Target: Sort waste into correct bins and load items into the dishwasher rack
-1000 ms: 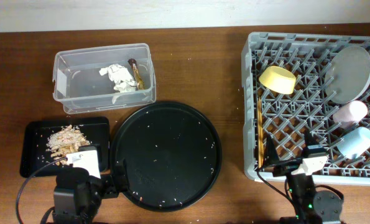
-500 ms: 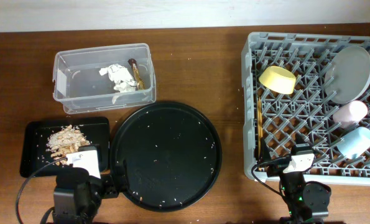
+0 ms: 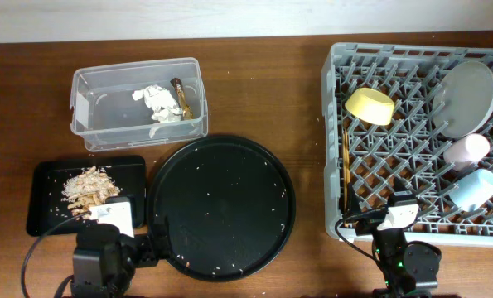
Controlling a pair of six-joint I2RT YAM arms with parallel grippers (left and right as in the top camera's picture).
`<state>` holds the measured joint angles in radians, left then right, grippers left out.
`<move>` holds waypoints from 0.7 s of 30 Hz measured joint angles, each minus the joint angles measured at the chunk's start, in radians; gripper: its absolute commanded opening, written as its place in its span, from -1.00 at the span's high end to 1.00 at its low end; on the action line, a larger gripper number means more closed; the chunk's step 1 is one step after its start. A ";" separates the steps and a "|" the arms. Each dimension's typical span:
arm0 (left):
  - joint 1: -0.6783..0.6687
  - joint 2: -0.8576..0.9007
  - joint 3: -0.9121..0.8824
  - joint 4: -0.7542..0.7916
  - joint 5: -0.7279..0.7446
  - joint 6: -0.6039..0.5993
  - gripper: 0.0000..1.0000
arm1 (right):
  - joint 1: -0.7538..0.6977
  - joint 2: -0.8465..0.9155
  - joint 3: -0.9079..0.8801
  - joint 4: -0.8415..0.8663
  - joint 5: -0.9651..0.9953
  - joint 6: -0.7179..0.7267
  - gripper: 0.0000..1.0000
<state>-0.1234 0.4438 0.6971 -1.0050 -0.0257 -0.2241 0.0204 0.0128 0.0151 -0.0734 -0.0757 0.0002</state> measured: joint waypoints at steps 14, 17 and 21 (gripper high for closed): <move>0.077 -0.380 -0.575 0.875 0.003 0.033 -0.99 | 0.000 -0.002 0.000 0.000 0.001 0.000 -0.96; 0.091 -0.425 -0.672 0.961 0.046 0.101 -0.99 | 0.000 -0.002 0.000 0.000 0.001 0.000 -0.97; 0.094 -0.429 -0.683 0.927 0.056 0.161 -0.99 | 0.000 -0.002 0.000 0.001 0.001 0.000 -0.97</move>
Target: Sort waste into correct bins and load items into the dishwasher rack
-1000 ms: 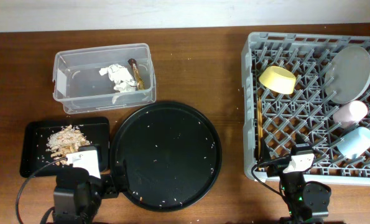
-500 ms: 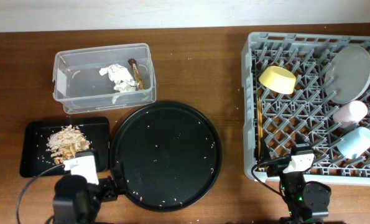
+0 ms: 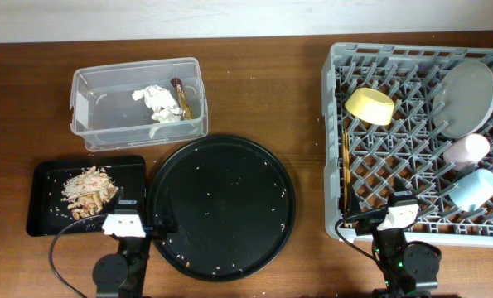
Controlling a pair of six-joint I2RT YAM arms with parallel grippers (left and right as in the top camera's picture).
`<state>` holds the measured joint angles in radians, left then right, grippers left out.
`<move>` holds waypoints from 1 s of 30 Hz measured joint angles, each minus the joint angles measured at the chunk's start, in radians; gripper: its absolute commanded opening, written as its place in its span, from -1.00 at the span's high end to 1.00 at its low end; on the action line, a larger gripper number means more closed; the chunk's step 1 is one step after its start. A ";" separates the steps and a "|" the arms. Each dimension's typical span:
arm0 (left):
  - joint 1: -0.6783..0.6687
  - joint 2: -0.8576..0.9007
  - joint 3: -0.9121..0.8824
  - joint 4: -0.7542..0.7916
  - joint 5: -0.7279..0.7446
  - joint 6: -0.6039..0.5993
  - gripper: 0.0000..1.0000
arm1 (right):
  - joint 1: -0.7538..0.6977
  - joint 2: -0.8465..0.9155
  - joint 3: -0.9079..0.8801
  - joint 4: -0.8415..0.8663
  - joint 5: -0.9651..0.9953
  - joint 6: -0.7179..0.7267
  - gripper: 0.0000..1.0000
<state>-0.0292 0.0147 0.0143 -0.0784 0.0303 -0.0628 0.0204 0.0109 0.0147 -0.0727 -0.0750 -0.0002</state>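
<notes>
A round black tray (image 3: 221, 203) strewn with crumbs lies front centre. A small black tray (image 3: 47, 178) to its left holds food scraps (image 3: 87, 192). The clear bin (image 3: 93, 124) behind holds crumpled white paper (image 3: 157, 102) and a brown stick (image 3: 183, 97). The grey dishwasher rack (image 3: 337, 124) on the right carries a yellow bowl (image 3: 370, 105), a grey plate (image 3: 468, 98), a pink cup (image 3: 466, 151), a blue cup (image 3: 475, 189) and wooden chopsticks (image 3: 345, 165). My left gripper (image 3: 161, 223) sits at the round tray's left rim. My right gripper (image 3: 393, 201) is at the rack's front edge. Neither one's jaws show.
The table's front edge runs just behind both arm bases. A pale wall borders the far side. Brown tabletop shows between the round tray and the rack.
My left arm has drawn back toward the front edge and shifted slightly right, off the small black tray's front right corner. The right arm and all objects are unchanged.
</notes>
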 measured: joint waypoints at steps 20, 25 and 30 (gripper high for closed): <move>0.000 0.000 0.000 0.000 0.000 0.018 -0.99 | 0.000 0.000 0.000 0.000 0.000 0.000 -0.97; 0.000 0.000 0.000 0.000 0.000 0.018 -0.99 | 0.000 0.000 0.000 0.000 0.000 0.000 -0.97; 0.000 0.000 0.000 0.000 0.000 0.018 -0.99 | 0.000 0.000 0.000 0.000 0.000 0.000 -0.97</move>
